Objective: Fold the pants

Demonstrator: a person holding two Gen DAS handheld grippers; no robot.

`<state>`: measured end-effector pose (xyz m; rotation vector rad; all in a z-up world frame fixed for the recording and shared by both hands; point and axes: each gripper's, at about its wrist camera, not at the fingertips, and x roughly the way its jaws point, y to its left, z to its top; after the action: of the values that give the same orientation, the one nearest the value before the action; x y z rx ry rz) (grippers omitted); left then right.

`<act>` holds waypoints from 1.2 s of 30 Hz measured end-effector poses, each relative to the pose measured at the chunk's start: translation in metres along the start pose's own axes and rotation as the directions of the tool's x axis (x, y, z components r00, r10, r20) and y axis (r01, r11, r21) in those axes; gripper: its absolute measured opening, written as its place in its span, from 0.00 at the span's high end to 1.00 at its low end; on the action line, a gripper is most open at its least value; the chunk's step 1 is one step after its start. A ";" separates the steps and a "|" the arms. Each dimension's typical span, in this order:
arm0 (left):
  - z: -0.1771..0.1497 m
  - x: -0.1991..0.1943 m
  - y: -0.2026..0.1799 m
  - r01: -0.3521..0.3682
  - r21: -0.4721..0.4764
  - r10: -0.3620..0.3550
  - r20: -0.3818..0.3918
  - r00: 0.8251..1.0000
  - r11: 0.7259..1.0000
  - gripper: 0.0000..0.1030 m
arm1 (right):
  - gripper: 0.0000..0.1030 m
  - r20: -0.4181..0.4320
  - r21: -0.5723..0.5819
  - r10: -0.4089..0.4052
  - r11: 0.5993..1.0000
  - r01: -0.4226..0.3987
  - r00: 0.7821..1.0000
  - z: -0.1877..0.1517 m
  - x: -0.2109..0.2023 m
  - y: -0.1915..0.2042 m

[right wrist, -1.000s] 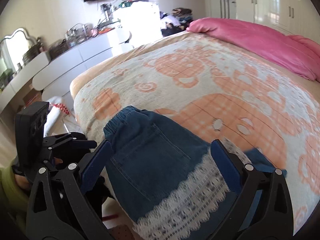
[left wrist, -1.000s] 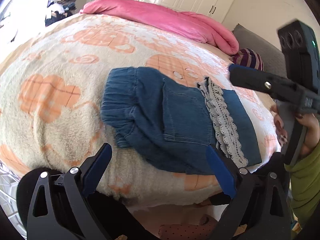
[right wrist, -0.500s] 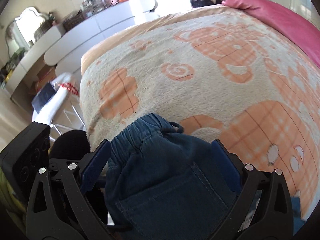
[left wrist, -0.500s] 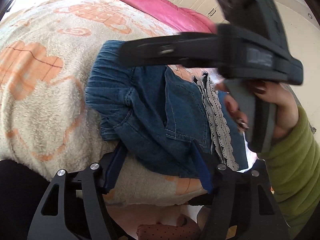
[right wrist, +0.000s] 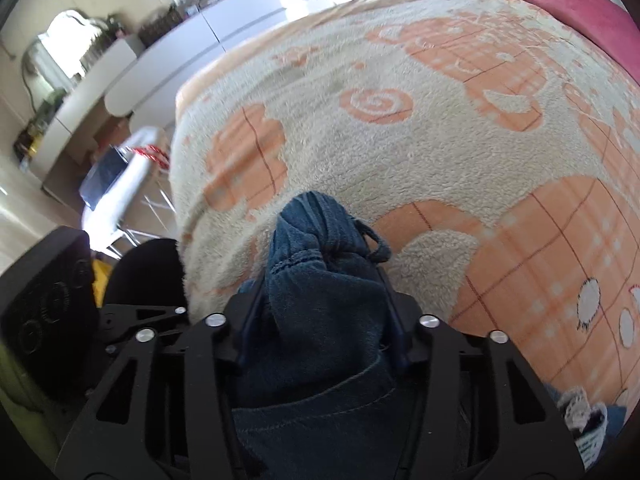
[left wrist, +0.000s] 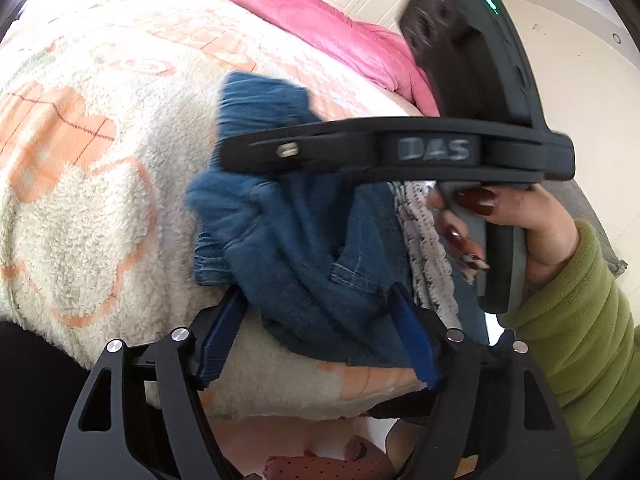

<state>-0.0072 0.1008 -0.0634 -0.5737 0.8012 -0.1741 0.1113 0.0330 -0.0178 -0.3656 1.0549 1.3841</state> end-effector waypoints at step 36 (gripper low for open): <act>-0.029 0.092 -0.188 0.149 0.406 -0.056 -0.231 0.971 0.902 0.14 | 0.37 0.221 0.350 -0.297 0.913 0.209 0.929 -0.195 -0.157 -0.107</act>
<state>0.0478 -0.1017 -0.0346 -0.1862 0.9096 -0.5024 0.1577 -0.2350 -0.0368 -0.0654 0.9474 0.9731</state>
